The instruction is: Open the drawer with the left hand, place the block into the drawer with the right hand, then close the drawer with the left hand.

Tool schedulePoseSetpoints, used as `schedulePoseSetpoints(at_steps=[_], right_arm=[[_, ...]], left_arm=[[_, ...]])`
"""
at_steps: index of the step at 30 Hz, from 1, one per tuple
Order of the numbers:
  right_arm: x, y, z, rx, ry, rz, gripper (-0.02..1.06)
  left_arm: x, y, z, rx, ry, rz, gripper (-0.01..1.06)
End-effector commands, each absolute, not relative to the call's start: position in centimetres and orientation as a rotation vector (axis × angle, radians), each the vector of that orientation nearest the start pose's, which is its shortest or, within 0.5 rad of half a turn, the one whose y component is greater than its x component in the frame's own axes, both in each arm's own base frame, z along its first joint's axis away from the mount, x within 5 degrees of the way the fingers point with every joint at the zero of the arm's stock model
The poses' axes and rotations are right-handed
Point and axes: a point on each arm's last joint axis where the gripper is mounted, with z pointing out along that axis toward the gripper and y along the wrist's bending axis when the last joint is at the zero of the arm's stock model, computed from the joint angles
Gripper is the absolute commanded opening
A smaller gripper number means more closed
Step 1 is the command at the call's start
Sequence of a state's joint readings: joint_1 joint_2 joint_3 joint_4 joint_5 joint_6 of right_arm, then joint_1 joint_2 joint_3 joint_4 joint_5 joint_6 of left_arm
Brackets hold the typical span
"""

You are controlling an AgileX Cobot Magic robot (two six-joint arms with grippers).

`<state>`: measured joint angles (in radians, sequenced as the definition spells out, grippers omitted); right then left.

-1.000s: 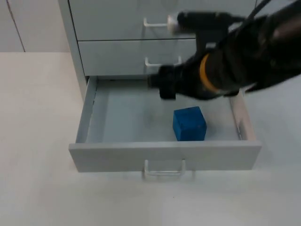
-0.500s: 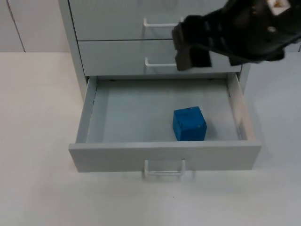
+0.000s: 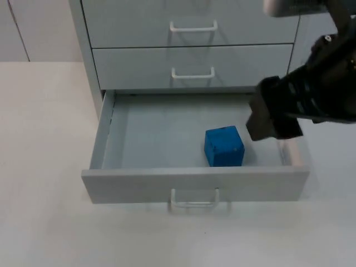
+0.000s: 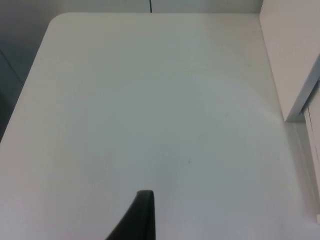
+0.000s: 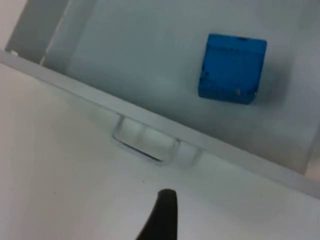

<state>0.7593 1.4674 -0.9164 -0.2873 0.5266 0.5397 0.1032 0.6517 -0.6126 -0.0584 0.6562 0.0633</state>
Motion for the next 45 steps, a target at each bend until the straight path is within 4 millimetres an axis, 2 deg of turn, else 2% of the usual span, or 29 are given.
schedulePoseSetpoints(at_steps=[1,2,5,6,10,11,14,15,16,21,26,32,45], right_arm=[[23.2,17.4,24.0,-0.506,2.528,0.202,0.76],[23.2,17.4,24.0,-0.506,2.528,0.202,0.76],[24.5,14.9,23.8,-0.421,2.594,0.206,0.76],[24.5,14.9,23.8,-0.421,2.594,0.206,0.76],[25.9,11.3,23.6,-0.311,2.671,0.211,0.76],[25.9,11.3,23.6,-0.311,2.671,0.211,0.76],[26.4,7.8,24.2,-0.194,2.683,0.183,0.76],[26.3,7.0,24.3,-0.158,2.678,0.173,0.76],[26.3,7.0,24.3,-0.158,2.678,0.173,0.76],[24.9,2.4,24.7,-0.032,2.710,0.118,0.76],[23.0,0.7,24.7,-0.035,2.750,0.075,0.76],[21.1,0.6,25.9,-0.077,2.753,0.048,0.76],[21.0,0.6,26.5,-0.072,2.709,0.052,0.76]], left_arm=[[12.2,0.9,30.8,-0.097,2.159,0.006,1.05],[12.2,0.9,30.8,-0.097,2.159,0.006,1.05],[12.2,0.9,30.8,-0.100,2.159,0.001,1.05],[12.2,0.9,30.8,-0.100,2.159,0.001,1.05],[12.2,0.8,30.8,-0.104,2.158,-0.009,1.05],[12.2,0.8,30.8,-0.104,2.158,-0.009,1.05],[12.2,0.8,30.8,-0.107,2.158,-0.016,1.05],[12.2,0.8,30.8,-0.109,2.155,-0.018,1.05],[12.2,0.8,30.8,-0.109,2.155,-0.018,1.05],[12.3,0.7,30.8,-0.116,2.152,-0.034,1.05],[12.3,0.7,30.9,-0.118,2.148,-0.037,1.05],[12.3,0.7,30.9,-0.118,2.148,-0.037,1.05],[12.2,0.8,30.7,-0.104,2.172,-0.011,1.05]])
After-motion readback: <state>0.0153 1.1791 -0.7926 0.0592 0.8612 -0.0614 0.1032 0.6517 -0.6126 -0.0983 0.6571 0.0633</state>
